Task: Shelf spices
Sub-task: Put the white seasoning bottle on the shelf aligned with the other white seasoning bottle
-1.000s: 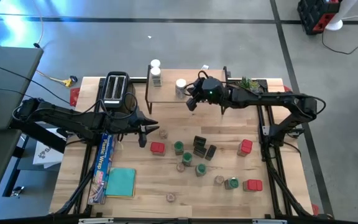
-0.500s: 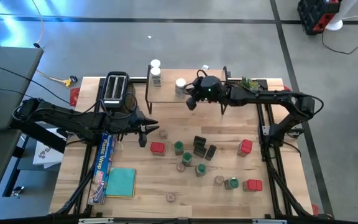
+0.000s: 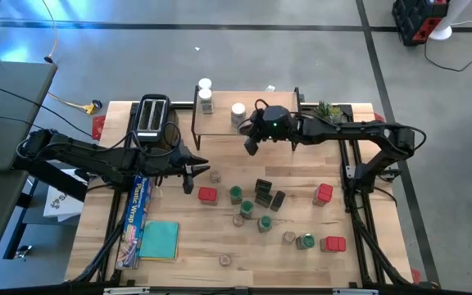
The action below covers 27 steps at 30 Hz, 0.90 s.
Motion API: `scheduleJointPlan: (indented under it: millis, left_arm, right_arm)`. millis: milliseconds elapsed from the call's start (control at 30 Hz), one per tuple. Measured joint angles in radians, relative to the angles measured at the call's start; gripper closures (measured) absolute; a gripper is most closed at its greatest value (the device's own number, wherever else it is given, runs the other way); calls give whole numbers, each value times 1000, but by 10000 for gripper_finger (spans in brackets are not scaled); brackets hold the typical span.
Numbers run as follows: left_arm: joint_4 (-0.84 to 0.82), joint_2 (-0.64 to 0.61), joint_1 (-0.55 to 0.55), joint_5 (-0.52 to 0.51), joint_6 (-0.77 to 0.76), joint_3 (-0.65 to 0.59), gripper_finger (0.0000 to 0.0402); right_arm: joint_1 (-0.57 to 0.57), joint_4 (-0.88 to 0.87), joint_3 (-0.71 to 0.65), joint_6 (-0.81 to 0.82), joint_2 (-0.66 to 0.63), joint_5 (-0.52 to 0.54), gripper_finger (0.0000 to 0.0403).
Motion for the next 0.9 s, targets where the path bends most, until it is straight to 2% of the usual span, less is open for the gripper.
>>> scheduleJointPlan:
  millis: [133, 267, 400, 700, 900]
  left_arm:
    - [1, 0, 0, 0, 0, 0, 296]
    - [1, 0, 0, 0, 0, 0, 296]
    - [0, 0, 0, 0, -1, 0, 296]
    - [13, -7, 0, -13, -1, 0, 296]
    - [16, -59, 1, -45, -1, 0, 296]
  right_arm:
    - [-40, 24, 0, 0, 20, 12, 386]
    - [-72, 12, 0, 50, 18, 152, 386]
    - [-80, 21, 0, 60, 8, 216, 386]
    - [-80, 130, 2, 115, 36, 223, 386]
    - [-102, 214, 2, 116, 93, 158, 386]
